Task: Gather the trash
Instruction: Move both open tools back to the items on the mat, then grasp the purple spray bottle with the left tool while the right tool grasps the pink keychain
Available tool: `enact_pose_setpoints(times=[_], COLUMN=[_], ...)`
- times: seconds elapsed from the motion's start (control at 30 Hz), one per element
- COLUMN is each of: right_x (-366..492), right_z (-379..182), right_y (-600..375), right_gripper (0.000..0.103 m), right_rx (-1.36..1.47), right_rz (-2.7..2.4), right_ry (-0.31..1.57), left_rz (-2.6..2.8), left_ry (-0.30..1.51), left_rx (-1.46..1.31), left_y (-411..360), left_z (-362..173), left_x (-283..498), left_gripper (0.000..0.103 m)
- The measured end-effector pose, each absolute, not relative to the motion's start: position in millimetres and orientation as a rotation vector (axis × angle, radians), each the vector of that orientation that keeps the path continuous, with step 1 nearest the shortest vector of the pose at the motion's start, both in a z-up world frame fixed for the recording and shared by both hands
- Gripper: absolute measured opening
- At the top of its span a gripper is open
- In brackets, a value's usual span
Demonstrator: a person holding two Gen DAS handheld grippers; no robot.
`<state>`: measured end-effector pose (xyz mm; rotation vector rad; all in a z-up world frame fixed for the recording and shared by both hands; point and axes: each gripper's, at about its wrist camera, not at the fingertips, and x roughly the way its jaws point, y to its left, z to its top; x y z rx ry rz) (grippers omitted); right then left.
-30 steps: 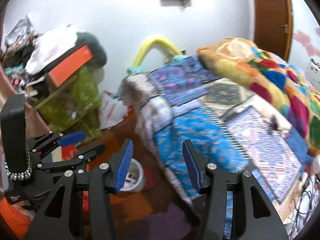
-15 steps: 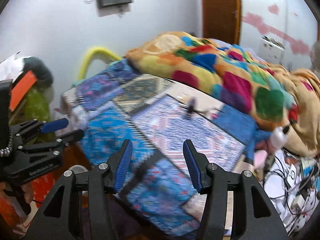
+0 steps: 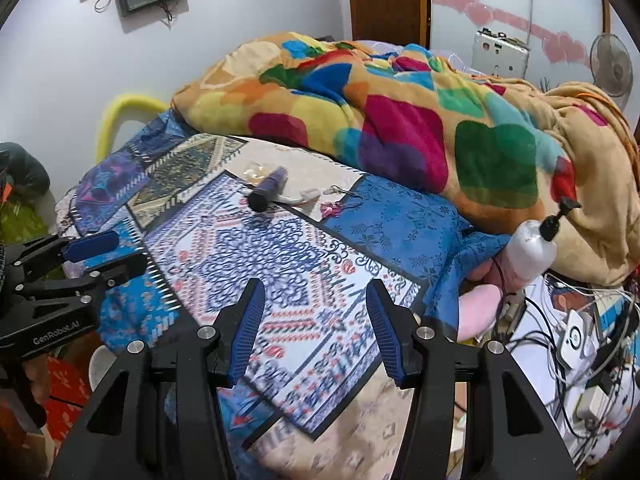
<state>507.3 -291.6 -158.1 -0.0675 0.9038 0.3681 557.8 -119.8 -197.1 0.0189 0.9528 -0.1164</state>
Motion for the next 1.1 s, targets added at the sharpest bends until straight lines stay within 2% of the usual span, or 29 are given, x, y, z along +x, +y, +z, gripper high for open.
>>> enact_pose_setpoints(times=[0.53, 0.87, 0.93, 0.97, 1.03, 1.1], right_x=[608, 629, 627, 625, 627, 625], right_z=[-218, -236, -238, -239, -239, -239], right_y=[-287, -267, -262, -260, -256, -254], right_gripper=[0.049, 0.046, 0.044, 0.039, 0.024, 0.024], right_rx=[-0.016, -0.153, -0.193, -0.222, -0.236, -0.252], right_rz=[0.434, 0.441, 0.443, 0.435, 0.456, 0.451], right_ry=[0.986, 0.933, 0.903, 0.888, 0.882, 0.878], left_rz=[-0.157, -0.113, -0.117, -0.123, -0.126, -0.129], left_ry=[1.011, 1.001, 0.998, 1.000, 1.004, 0.992], left_rx=[-0.073, -0.075, -0.085, -0.088, -0.090, -0.096], left_y=[-142, -145, -143, -143, -142, -141], left_z=[-243, -261, -265, -266, -268, -267], left_x=[664, 696, 699, 700, 699, 696], left_gripper=[0.050, 0.050, 0.041, 0.027, 0.025, 0.025])
